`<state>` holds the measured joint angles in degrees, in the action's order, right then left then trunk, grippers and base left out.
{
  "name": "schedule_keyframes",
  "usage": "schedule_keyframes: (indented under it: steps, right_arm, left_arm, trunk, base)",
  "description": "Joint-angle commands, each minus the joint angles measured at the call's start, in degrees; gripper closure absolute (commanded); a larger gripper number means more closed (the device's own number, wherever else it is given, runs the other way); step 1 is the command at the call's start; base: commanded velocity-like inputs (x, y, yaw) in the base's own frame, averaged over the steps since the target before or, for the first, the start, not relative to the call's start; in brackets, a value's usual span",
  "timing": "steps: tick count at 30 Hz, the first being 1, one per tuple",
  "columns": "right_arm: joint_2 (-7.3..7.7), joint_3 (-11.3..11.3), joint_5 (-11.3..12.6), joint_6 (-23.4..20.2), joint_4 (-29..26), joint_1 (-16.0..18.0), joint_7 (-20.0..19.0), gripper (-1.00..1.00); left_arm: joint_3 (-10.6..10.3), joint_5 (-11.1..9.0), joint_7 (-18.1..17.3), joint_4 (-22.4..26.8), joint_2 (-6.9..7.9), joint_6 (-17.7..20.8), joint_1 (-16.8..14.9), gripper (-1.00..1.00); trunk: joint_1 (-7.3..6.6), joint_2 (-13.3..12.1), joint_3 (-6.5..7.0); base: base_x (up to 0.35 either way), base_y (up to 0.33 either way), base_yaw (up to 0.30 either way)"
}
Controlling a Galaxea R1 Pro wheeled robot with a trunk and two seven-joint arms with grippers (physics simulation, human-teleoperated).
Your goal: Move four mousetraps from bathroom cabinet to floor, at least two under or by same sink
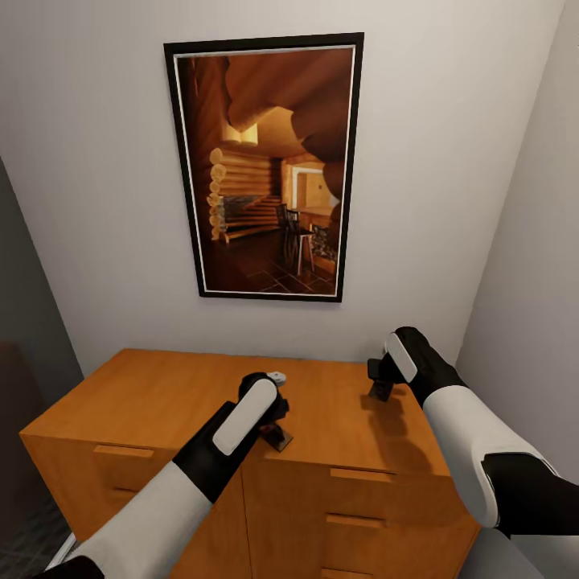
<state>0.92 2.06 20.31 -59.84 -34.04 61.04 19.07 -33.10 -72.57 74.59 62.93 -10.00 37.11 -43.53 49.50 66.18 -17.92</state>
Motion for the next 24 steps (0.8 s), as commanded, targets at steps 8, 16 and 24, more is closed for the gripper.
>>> schedule_keyframes:
  steps: [8, 16, 24]
  right_arm:
    - [0.08, 0.2, 0.6, -0.2, -0.1, 0.0, 0.5, 1.0]
    - [0.06, 0.2, 0.6, -0.2, -0.1, 0.0, 0.5, 1.0]
    - [0.11, 0.2, 0.6, -0.2, -0.1, 0.0, 0.5, 1.0]
  left_arm:
    - [0.0, -0.2, -4.7, -3.6, 0.0, 0.4, -1.9, -1.0]
    - [0.0, -0.3, -5.2, -3.6, 0.0, 0.3, -2.1, -1.0]
    - [0.0, -0.2, -5.2, -4.1, 0.0, -0.1, -2.1, -1.0]
  trunk:
    - [0.0, 0.1, -0.08]
    - [0.0, 0.1, -0.08]
    - [0.0, 0.1, -0.08]
  base:
    - [0.0, 0.0, 0.0]
    - [0.0, 0.0, 0.0]
    - [0.0, 0.0, 0.0]
